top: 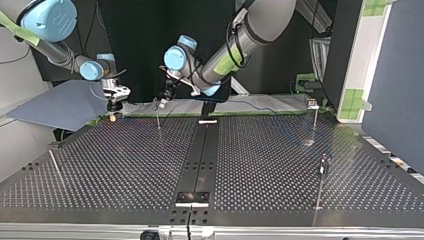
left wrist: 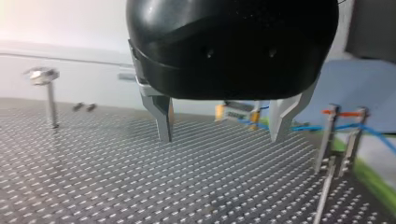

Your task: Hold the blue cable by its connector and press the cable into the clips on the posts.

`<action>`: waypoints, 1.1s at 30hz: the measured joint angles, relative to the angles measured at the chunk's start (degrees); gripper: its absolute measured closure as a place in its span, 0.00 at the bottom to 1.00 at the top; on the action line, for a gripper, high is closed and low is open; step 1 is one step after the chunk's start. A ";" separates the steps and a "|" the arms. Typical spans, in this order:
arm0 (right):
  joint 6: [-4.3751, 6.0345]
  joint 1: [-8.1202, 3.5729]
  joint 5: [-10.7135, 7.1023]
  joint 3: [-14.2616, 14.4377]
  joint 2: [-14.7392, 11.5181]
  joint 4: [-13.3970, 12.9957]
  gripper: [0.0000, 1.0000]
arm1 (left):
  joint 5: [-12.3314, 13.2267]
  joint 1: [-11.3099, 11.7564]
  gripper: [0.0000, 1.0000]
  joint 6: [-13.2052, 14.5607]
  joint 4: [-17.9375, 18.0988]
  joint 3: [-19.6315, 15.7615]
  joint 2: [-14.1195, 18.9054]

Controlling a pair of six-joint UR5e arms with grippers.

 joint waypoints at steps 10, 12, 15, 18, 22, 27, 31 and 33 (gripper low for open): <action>0.02 0.15 0.00 0.00 0.02 0.12 1.00 | -1.67 -0.88 0.00 -3.49 0.30 -4.87 4.89; 0.02 0.20 0.00 0.00 0.02 0.14 1.00 | -1.79 -1.07 0.00 -3.52 0.03 -5.99 6.00; 0.02 0.21 0.00 0.00 0.01 0.16 1.00 | -1.85 -1.37 0.00 -3.48 -0.23 -7.68 7.69; 0.02 0.22 0.00 0.00 0.01 0.17 1.00 | -1.88 -1.75 0.00 -3.46 -0.36 -9.35 9.35; -0.01 0.23 0.00 0.00 0.01 0.18 1.00 | -2.05 -2.17 0.00 -3.51 -0.42 -11.78 11.79; -0.06 0.25 0.00 0.00 0.00 0.18 1.00 | -3.06 -2.84 0.00 -3.60 -0.54 -14.67 14.68; -0.07 0.25 0.00 0.00 0.02 0.18 1.00 | -3.48 -3.31 0.00 -3.64 -0.54 -16.76 16.76; -0.07 0.30 0.00 0.00 0.02 0.18 1.00 | -3.58 -3.53 0.00 -3.68 -0.49 -17.81 17.82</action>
